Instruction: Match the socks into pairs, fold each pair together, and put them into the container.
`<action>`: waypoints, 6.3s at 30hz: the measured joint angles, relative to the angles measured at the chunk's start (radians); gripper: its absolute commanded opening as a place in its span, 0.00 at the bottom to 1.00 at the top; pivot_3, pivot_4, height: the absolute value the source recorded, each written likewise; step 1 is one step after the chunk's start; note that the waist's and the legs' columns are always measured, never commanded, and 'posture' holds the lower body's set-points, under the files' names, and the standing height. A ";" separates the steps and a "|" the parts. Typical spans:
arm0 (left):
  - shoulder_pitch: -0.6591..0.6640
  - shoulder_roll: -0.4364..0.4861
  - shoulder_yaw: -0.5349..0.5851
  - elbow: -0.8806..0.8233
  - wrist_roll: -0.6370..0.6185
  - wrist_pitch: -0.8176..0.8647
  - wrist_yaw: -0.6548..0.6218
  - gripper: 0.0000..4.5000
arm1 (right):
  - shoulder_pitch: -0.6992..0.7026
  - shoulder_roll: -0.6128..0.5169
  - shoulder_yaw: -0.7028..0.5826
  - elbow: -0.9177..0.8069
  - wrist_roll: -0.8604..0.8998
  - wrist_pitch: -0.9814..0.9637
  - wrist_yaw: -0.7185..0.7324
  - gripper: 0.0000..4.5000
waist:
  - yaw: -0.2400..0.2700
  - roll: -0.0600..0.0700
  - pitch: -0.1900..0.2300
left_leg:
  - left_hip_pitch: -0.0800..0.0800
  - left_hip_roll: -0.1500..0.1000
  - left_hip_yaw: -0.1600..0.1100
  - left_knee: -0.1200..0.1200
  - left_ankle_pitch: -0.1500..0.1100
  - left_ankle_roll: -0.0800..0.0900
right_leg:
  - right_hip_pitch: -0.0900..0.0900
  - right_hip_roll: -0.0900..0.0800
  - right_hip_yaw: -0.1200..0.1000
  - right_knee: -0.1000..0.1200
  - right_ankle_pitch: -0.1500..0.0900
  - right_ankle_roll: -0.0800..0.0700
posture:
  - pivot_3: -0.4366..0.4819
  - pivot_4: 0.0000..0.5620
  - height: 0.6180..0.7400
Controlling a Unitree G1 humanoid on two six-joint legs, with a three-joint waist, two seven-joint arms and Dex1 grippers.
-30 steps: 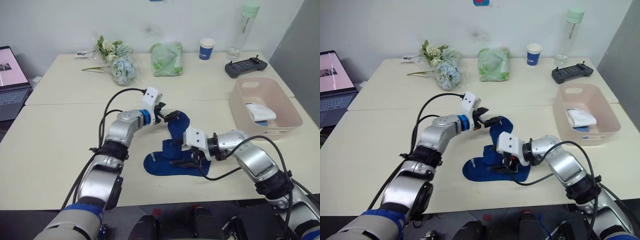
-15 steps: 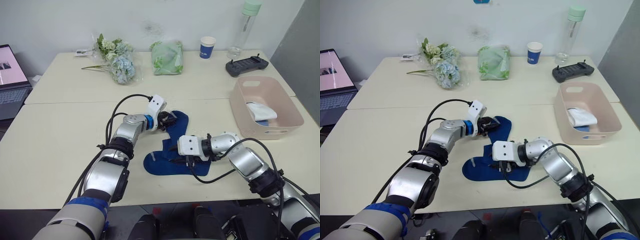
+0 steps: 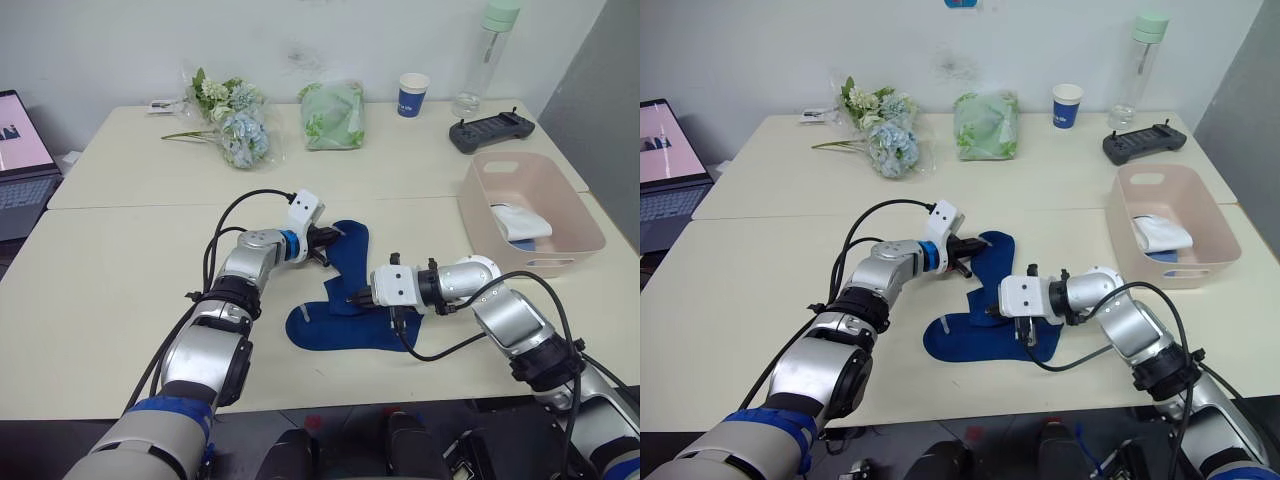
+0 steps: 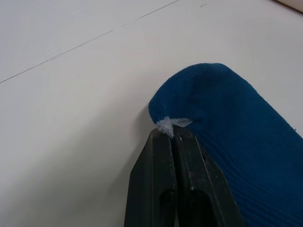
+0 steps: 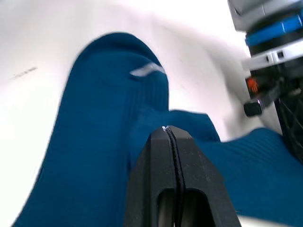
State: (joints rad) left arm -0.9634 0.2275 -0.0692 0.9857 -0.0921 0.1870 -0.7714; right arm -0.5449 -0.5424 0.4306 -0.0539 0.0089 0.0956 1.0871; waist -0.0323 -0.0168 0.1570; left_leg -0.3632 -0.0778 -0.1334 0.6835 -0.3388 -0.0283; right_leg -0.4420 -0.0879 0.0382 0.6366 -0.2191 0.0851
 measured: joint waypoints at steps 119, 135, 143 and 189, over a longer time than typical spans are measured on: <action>0.463 0.263 0.146 -0.723 -0.162 0.336 0.125 0.00 | -0.093 0.109 -0.175 0.132 0.174 0.588 -0.219 0.13 | -0.021 0.001 -0.001 | -0.001 0.002 0.000 0.007 0.000 0.000 | -0.003 -0.001 0.001 0.009 0.000 0.000 | 0.48 0.27 1.00; 0.479 0.260 0.146 -0.780 -0.167 0.350 0.133 0.00 | -0.047 0.114 -0.038 0.078 0.089 0.543 -0.254 0.66 | -0.008 0.001 -0.001 | -0.002 0.002 0.001 0.008 0.000 0.000 | -0.003 -0.002 0.001 0.008 0.000 0.000 | 0.48 0.27 1.00; 0.479 0.259 0.146 -0.781 -0.166 0.350 0.132 0.00 | -0.068 0.148 -0.036 0.152 0.052 0.461 -0.270 0.39 | -0.008 0.001 -0.001 | -0.002 0.002 0.001 0.008 0.000 0.000 | -0.003 -0.002 0.001 0.008 0.000 0.000 | 0.48 0.27 1.00; 0.700 0.215 0.225 -1.052 -0.231 0.135 0.202 1.00 | -0.084 -0.086 -0.174 0.217 0.050 -0.078 0.017 0.85 | 0.004 0.000 -0.001 | -0.001 0.002 0.001 0.007 0.000 0.000 | 0.000 -0.002 0.002 0.006 0.000 0.000 | 0.48 0.27 1.00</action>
State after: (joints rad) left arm -0.2637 0.4425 0.1557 -0.0667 -0.3227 0.3216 -0.5689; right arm -0.6285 -0.6285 0.2568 0.1628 0.0590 0.0180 1.1045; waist -0.0279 -0.0167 0.1560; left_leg -0.3639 -0.0754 -0.1320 0.6908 -0.3393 -0.0284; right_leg -0.4423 -0.0895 0.0398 0.6426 -0.2192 0.0847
